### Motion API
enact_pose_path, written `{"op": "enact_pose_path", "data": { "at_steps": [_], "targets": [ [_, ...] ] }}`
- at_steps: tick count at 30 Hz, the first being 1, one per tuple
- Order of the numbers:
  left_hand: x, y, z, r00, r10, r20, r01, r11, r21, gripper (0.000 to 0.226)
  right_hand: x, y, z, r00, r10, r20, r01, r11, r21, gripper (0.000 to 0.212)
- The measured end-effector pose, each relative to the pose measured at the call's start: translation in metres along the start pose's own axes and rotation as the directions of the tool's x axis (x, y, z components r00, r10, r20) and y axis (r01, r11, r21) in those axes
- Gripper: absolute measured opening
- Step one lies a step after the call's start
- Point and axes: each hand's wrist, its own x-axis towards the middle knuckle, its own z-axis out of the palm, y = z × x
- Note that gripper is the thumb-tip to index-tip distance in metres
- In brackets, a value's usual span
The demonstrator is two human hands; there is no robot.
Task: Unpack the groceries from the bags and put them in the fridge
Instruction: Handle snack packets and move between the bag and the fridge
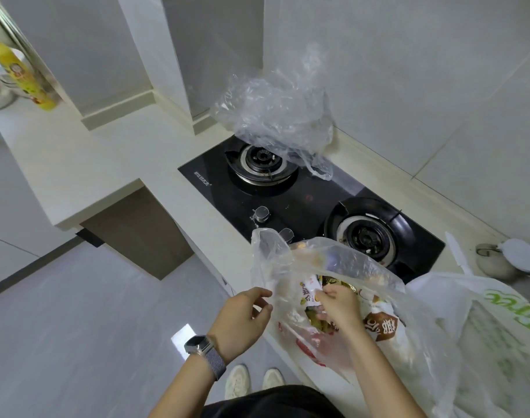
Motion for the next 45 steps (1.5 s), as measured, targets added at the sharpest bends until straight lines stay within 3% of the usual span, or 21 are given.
{"op": "enact_pose_path", "data": {
  "at_steps": [4,14,17,19,21,23,26,29,31,36,38,41,45],
  "targets": [
    [-0.002,0.003,0.003,1.000,-0.010,0.003,0.010,1.000,-0.001,0.029,-0.009,0.011,-0.026,0.996,-0.059,-0.062,0.057,0.998,-0.031,0.034],
    [-0.002,0.023,0.013,0.999,0.044,0.010,-0.044,0.998,0.034,0.026,-0.043,0.033,-0.058,0.990,-0.023,-0.140,0.046,0.986,0.160,0.030],
    [-0.001,0.033,0.016,0.999,0.038,0.011,-0.038,0.998,-0.044,0.026,-0.056,0.026,-0.061,0.985,0.009,-0.173,0.049,0.944,0.326,0.029],
    [-0.001,0.041,0.018,1.000,-0.015,0.017,0.018,0.980,-0.199,0.029,-0.066,0.016,-0.064,0.990,0.047,-0.133,0.020,0.885,0.465,0.027],
    [-0.004,0.052,0.016,0.991,-0.106,0.088,0.133,0.894,-0.427,0.036,-0.077,0.006,-0.067,0.996,0.052,-0.075,-0.004,0.849,0.529,0.026],
    [-0.006,0.062,0.013,0.959,-0.173,0.227,0.278,0.740,-0.612,0.048,-0.088,0.000,-0.071,1.000,0.010,-0.004,-0.006,0.844,0.536,0.029],
    [-0.007,0.070,0.007,0.893,-0.183,0.410,0.440,0.543,-0.715,0.054,-0.100,0.001,-0.073,0.992,-0.067,0.111,0.007,0.883,0.470,0.036],
    [-0.009,0.071,0.006,0.829,-0.098,0.550,0.516,0.512,-0.687,0.059,-0.112,0.002,-0.069,0.973,-0.141,0.181,0.061,0.920,0.386,0.038],
    [-0.012,0.071,0.007,0.823,-0.046,0.567,0.495,0.549,-0.673,0.065,-0.118,0.000,-0.068,0.964,-0.165,0.210,0.080,0.929,0.362,0.037],
    [-0.021,0.073,0.006,0.890,-0.078,0.449,0.380,0.672,-0.636,0.042,-0.126,-0.013,-0.074,0.948,-0.207,0.241,0.119,0.934,0.336,0.040],
    [-0.024,0.074,0.007,0.924,-0.079,0.375,0.330,0.660,-0.675,0.031,-0.128,-0.017,-0.073,0.948,-0.220,0.229,0.125,0.921,0.369,0.041],
    [-0.029,0.082,0.008,0.973,-0.092,0.212,0.225,0.585,-0.779,0.017,-0.139,-0.027,-0.066,0.953,-0.166,0.254,-0.006,0.827,0.562,0.040],
    [-0.032,0.090,0.010,0.987,-0.153,-0.047,0.027,0.447,-0.894,0.030,-0.153,-0.033,-0.050,0.904,-0.242,0.352,-0.061,0.742,0.667,0.096]
  ]
}}
